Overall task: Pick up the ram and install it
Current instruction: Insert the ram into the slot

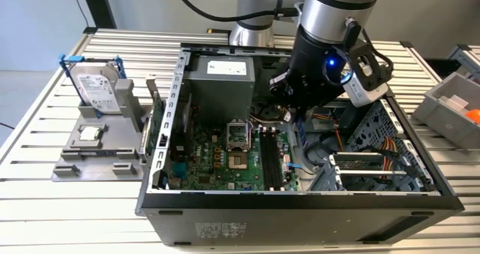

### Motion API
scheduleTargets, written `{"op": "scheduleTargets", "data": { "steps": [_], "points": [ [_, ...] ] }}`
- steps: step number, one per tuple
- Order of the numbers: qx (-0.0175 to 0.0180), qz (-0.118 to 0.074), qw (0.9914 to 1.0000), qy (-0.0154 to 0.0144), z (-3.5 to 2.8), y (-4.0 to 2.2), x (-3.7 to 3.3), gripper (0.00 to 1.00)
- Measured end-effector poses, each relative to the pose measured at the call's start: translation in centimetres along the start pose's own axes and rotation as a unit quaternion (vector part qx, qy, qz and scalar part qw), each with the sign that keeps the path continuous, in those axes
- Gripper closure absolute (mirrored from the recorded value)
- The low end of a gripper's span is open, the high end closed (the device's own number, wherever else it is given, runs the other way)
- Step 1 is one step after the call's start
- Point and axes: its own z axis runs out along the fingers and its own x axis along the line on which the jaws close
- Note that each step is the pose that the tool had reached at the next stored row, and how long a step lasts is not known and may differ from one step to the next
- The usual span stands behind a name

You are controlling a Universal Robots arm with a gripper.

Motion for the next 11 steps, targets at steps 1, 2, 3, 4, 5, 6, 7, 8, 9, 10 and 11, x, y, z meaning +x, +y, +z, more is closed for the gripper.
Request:
{"op": "scheduleTargets", "data": {
  "steps": [1,2,3,4,5,6,7,8,9,10,11],
  "points": [
    [0.0008,0.001,1.00000,0.0000,0.09,0.00,0.01,1.00],
    [0.0011,0.004,0.99999,0.0000,0.12,0.00,0.02,1.00],
    [0.0012,0.009,0.99996,-0.0002,0.19,0.00,0.06,1.00],
    [0.0013,0.014,0.99990,-0.0004,0.24,0.00,0.10,1.00],
    [0.0016,0.018,0.99984,-0.0005,0.25,0.00,0.12,1.00],
    [0.0018,0.023,0.99973,-0.0007,0.30,0.00,0.11,1.00],
    [0.0016,0.028,0.99959,-0.0009,0.38,-0.01,0.12,1.00],
    [0.0020,0.034,0.99942,-0.0010,0.47,-0.01,0.15,1.00],
    [0.0021,0.039,0.99925,-0.0011,0.59,-0.01,0.17,1.00],
    [0.0023,0.042,0.99911,-0.0013,0.71,-0.01,0.24,1.00],
    [0.0023,0.043,0.99908,-0.0017,0.87,-0.02,0.29,1.00]
  ]
}}
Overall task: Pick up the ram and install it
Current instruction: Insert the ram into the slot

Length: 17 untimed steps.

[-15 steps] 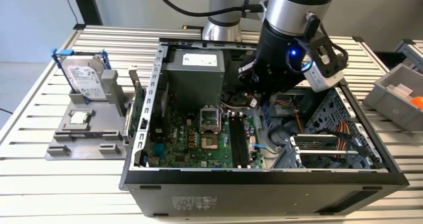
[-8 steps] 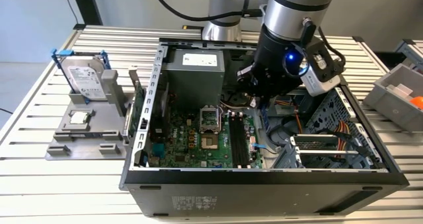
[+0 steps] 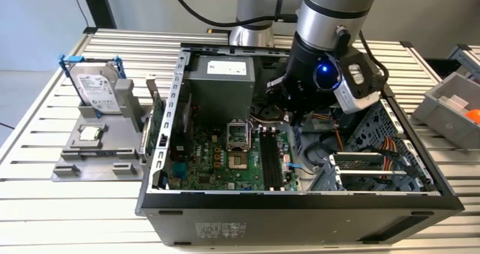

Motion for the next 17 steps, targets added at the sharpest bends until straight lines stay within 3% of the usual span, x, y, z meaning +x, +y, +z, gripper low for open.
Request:
{"op": "scheduleTargets", "data": {
  "steps": [5,10,14,17],
  "points": [
    [0.0019,0.000,1.00000,-0.0015,0.79,-0.02,0.05,1.00],
    [0.0018,-0.001,0.99999,-0.0050,1.61,-0.05,0.15,1.00],
    [0.0018,-0.001,0.99999,-0.0051,2.27,-0.07,0.20,1.00],
    [0.0021,-0.001,0.99999,-0.0050,2.33,-0.07,0.20,1.00]
  ]
}}
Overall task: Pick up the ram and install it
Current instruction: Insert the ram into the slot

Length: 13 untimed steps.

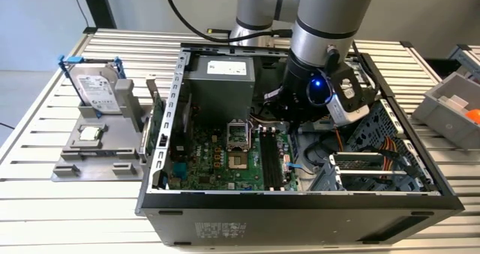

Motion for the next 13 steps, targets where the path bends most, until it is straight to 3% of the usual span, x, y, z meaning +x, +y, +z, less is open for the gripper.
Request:
{"op": "scheduleTargets", "data": {
  "steps": [6,13],
  "points": [
    [0.0000,0.000,1.00000,0.0000,0.35,-0.08,0.02,1.00],
    [0.0000,0.000,1.00000,0.0000,1.30,-0.23,0.05,1.00]
  ]
}}
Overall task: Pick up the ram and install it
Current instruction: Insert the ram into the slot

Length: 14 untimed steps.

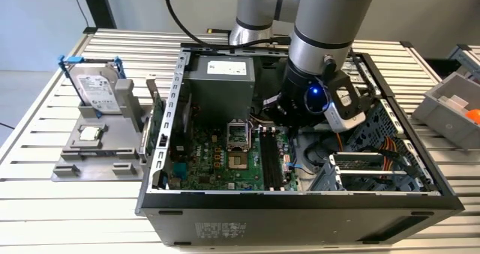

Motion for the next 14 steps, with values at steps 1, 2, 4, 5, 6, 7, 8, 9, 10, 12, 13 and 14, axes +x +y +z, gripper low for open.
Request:
{"op": "scheduleTargets", "data": {
  "steps": [1,2,4,5,6,7,8,9,10,12,13,14],
  "points": [
    [0.0000,0.000,1.00000,0.0000,0.16,-0.01,0.01,1.00],
    [0.0000,0.000,1.00000,0.0000,0.33,-0.01,0.01,1.00],
    [0.0000,0.000,1.00000,0.0000,0.66,-0.02,0.03,1.00],
    [0.0000,0.000,1.00000,0.0000,0.83,-0.03,0.04,1.00],
    [-0.0001,0.000,1.00000,0.0000,0.99,-0.04,0.04,1.00],
    [0.0000,0.000,1.00000,0.0000,1.13,-0.05,0.05,1.00],
    [0.0000,0.000,1.00000,0.0000,1.25,-0.08,0.06,1.00],
    [0.0000,0.000,1.00000,0.0000,1.35,-0.10,0.06,1.00],
    [0.0000,0.000,1.00000,0.0000,1.43,-0.14,0.07,1.00],
    [-0.0001,0.000,1.00000,0.0000,1.63,-0.19,0.08,1.00],
    [0.0000,0.000,1.00000,0.0000,1.74,-0.22,0.09,1.00],
    [0.0000,0.000,1.00000,0.0000,1.83,-0.25,0.10,1.00]
  ]
}}
